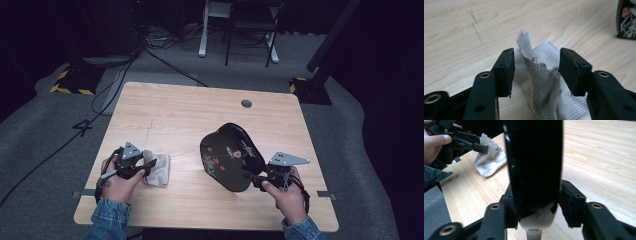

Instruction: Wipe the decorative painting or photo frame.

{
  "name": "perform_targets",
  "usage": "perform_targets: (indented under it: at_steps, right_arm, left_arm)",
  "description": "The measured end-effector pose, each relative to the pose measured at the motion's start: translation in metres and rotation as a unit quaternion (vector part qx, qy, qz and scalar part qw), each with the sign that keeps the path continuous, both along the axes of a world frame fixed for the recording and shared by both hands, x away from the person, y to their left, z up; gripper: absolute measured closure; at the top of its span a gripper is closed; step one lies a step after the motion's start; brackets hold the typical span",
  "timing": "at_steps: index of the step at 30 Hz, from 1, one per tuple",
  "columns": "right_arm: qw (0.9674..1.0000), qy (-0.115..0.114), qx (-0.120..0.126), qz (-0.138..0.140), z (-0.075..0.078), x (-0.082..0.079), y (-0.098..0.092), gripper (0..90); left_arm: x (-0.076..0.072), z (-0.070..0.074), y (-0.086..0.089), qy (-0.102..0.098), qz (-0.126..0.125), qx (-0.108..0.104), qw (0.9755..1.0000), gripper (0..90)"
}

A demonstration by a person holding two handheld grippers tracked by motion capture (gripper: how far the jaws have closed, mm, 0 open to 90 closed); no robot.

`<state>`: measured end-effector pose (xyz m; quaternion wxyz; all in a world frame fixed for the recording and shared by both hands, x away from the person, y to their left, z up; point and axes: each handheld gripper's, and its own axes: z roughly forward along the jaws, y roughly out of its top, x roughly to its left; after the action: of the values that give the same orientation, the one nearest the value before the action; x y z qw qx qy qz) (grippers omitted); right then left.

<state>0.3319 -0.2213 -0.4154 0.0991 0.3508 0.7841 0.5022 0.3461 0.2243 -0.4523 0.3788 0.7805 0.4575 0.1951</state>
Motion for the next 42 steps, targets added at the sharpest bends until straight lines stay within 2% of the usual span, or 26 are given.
perform_targets:
  at_steps: [3,6,8,9,13,17,18,19,20,21,22,24,29,31,33,36,38,42]
  right_arm:
    - [1.0000,-0.007,0.000,-0.003,0.002,-0.002,-0.001,49.6]
    - [0.9998,-0.017,-0.003,-0.009,0.005,-0.004,-0.003,46.6]
    - [0.9997,-0.021,-0.002,-0.013,0.007,-0.007,-0.005,45.2]
    - [0.9997,-0.021,-0.002,-0.013,0.007,-0.007,-0.005,45.2]
    - [0.9991,-0.034,-0.003,-0.025,0.013,-0.019,-0.010,42.6]
    - [0.9984,-0.039,-0.009,-0.039,0.015,-0.029,-0.012,42.3]
    - [0.9984,-0.039,-0.009,-0.039,0.015,-0.029,-0.012,42.3]
    - [0.9985,-0.035,-0.010,-0.040,0.016,-0.033,-0.013,47.5]
    - [0.9987,-0.033,-0.010,-0.039,0.016,-0.035,-0.013,47.8]
    - [0.9987,-0.033,-0.010,-0.039,0.016,-0.035,-0.013,47.8]
    - [0.9984,-0.028,-0.014,-0.048,0.017,-0.039,-0.012,48.0]
    - [0.9981,-0.031,-0.016,-0.052,0.017,-0.040,-0.012,47.9]
    - [0.9960,-0.028,-0.039,-0.076,0.013,-0.046,-0.010,48.0]
    - [0.9955,-0.026,-0.047,-0.078,0.010,-0.047,-0.008,48.1]
    - [0.9953,-0.025,-0.051,-0.079,0.007,-0.047,-0.005,48.2]
    - [0.9947,-0.028,-0.054,-0.082,0.006,-0.046,-0.002,49.6]
    - [0.9943,-0.029,-0.056,-0.085,0.005,-0.046,0.000,50.7]
    - [0.9934,-0.035,-0.060,-0.092,0.004,-0.045,0.002,50.6]
  left_arm:
    - [-0.005,0.011,0.000,-0.014,0.007,-0.002,0.9999,43.4]
    - [-0.009,0.023,-0.006,-0.032,0.003,-0.008,0.9995,42.8]
    - [-0.013,0.033,-0.016,-0.044,-0.011,-0.013,0.9989,42.3]
    - [-0.013,0.033,-0.016,-0.044,-0.011,-0.013,0.9989,41.8]
    - [-0.014,0.046,-0.045,-0.053,-0.058,-0.027,0.9966,39.7]
    - [-0.006,0.047,-0.066,-0.054,-0.094,-0.035,0.9936,37.1]
    - [-0.006,0.047,-0.066,-0.054,-0.094,-0.035,0.9936,36.7]
    - [-0.003,0.046,-0.071,-0.052,-0.100,-0.041,0.9927,36.0]
    - [0.002,0.045,-0.081,-0.043,-0.111,-0.049,0.9917,34.0]
    - [0.002,0.045,-0.081,-0.043,-0.111,-0.049,0.9917,32.8]
    - [0.006,0.046,-0.091,-0.043,-0.122,-0.049,0.9904,32.6]
    - [0.008,0.047,-0.096,-0.044,-0.126,-0.044,0.9900,32.6]
    - [0.021,0.049,-0.117,-0.047,-0.140,-0.039,0.9883,31.7]
    - [0.024,0.048,-0.120,-0.047,-0.141,-0.037,0.9882,30.8]
    - [0.030,0.045,-0.124,-0.040,-0.140,-0.044,0.9884,30.6]
    - [0.037,0.045,-0.127,-0.039,-0.152,-0.045,0.9867,29.8]
    - [0.041,0.047,-0.128,-0.042,-0.159,-0.044,0.9854,28.6]
    - [0.046,0.051,-0.130,-0.050,-0.159,-0.044,0.9850,27.7]
